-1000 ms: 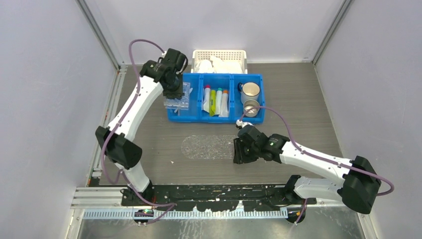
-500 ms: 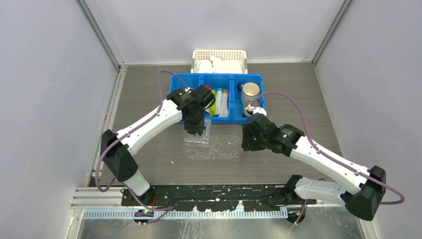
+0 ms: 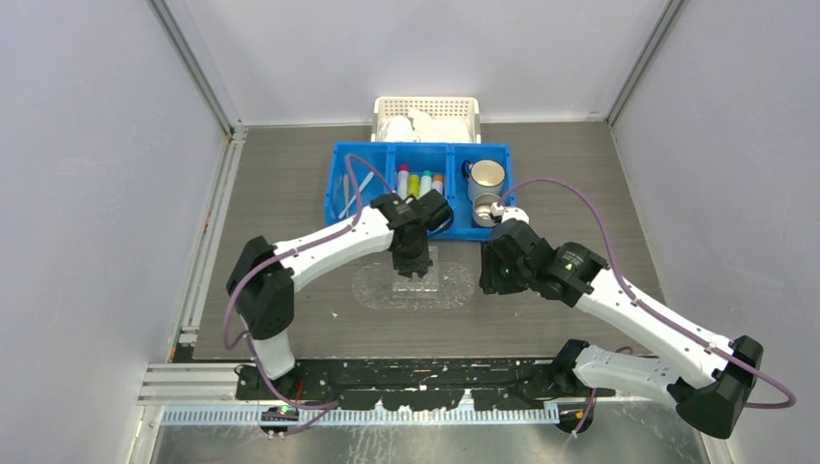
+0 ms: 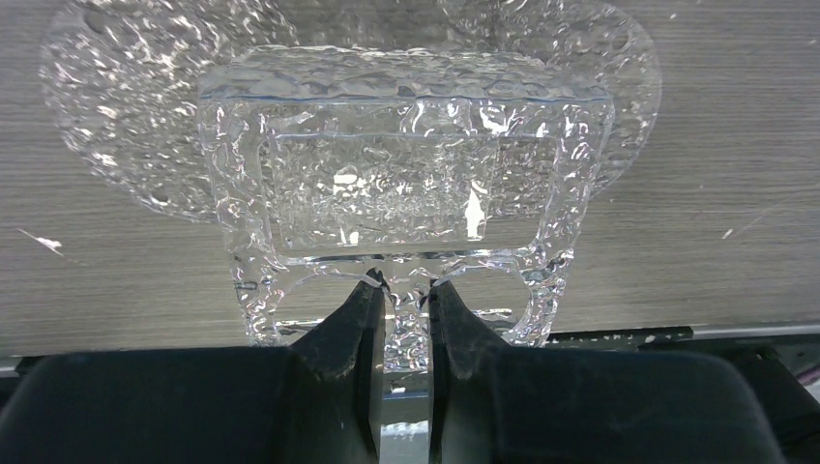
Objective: Prepare toiletry sets of a toothbrush and toothpaste on the tray
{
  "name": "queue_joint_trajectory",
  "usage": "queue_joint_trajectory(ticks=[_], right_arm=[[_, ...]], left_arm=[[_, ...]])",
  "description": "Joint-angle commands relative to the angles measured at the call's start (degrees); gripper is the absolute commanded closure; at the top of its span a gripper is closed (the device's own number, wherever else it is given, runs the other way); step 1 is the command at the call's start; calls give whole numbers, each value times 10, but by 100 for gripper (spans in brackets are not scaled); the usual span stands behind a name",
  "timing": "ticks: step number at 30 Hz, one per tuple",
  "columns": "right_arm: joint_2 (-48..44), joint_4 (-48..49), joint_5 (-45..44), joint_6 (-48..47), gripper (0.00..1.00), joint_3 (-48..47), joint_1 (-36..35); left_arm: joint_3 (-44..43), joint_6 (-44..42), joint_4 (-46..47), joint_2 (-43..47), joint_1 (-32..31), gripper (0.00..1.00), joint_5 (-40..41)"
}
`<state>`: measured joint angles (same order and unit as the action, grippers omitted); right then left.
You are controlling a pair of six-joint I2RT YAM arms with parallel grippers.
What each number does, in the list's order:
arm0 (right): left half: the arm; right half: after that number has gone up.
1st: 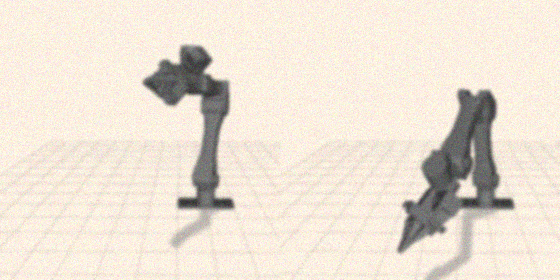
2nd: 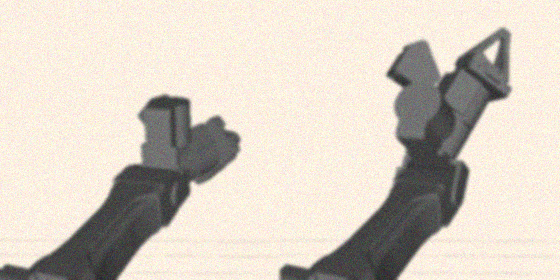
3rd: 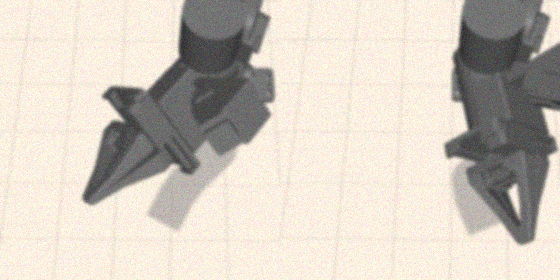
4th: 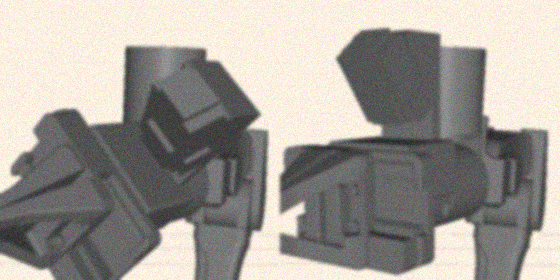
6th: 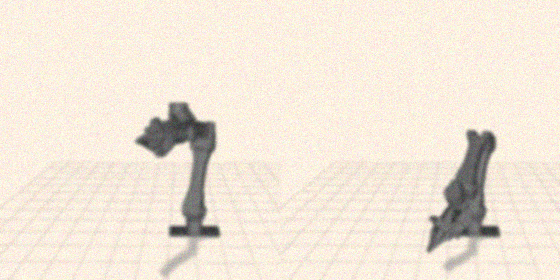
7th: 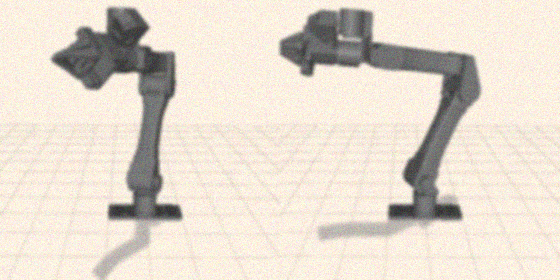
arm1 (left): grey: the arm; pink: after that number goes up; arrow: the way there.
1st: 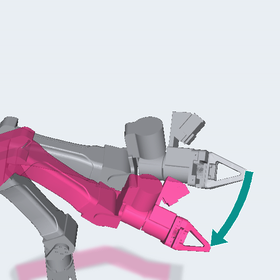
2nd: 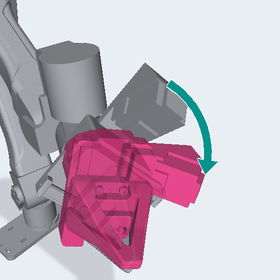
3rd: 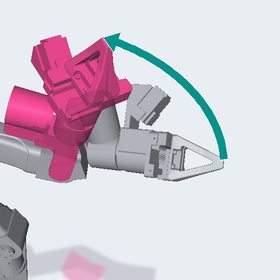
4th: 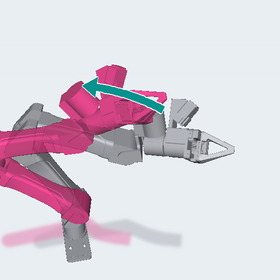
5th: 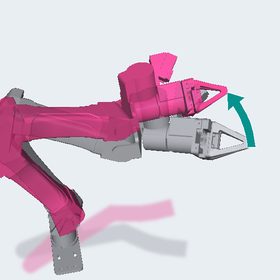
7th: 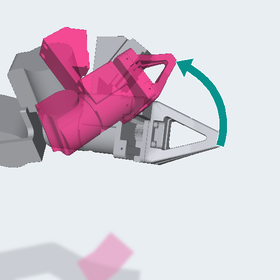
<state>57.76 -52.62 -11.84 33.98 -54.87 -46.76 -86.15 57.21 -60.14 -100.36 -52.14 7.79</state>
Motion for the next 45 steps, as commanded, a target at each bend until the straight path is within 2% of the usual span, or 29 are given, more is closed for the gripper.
queue_joint_trajectory(ticks=[1, 9, 22, 27, 37, 41, 45], right_arm=[[-24, -2, 8, -10, 56, -11, 1], [-47, 5, 19, -9, 56, -1, 1], [-46, 11, 23, -9, 56, 6, 1], [-41, 12, 23, -9, 56, 8, 1], [-34, 19, 32, -3, 56, 14, 1], [-25, 25, 28, 1, 56, 15, 1], [4, 14, 17, -20, 53, -30, 2]], left_arm=[[-3, 42, 16, -13, -23, 87, 30], [27, 57, 22, -6, -30, 81, 54], [26, 33, 48, -30, -28, 81, 48], [36, 29, 54, -28, -29, 71, 48], [50, 25, 41, -11, -29, 67, 52], [21, 10, 8, 17, -29, 66, 76], [-74, -37, -58, 38, -29, 63, 125]])
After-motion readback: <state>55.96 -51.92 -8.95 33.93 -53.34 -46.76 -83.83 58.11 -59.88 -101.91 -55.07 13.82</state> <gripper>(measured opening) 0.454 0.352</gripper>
